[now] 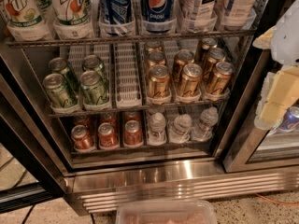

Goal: Pick blue plastic bottle from top shelf of fridge

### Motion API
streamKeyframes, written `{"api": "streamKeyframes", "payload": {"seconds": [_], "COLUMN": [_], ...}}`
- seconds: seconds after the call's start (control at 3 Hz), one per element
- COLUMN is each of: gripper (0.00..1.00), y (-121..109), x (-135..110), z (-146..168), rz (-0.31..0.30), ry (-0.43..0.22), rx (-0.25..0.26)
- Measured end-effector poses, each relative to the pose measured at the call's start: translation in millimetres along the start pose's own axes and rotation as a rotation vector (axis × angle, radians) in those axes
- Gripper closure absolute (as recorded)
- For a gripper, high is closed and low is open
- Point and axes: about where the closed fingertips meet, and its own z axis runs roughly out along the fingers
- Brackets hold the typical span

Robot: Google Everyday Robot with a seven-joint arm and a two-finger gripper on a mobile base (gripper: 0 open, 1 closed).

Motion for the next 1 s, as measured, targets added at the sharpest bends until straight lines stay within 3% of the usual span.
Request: {"api": "streamKeyframes", "payload": {"seconds": [0.33,0.67,1.0], "gripper": [0.00,0.00,0.00], "y": [-1,9,-6], "x": [-2,-9,-25], "z": [-2,1,4], "rz": [0.013,0.113,0.221], "ry": [-0.006,-0.045,-0.153], "rx": [0.015,0.071,0.165]}}
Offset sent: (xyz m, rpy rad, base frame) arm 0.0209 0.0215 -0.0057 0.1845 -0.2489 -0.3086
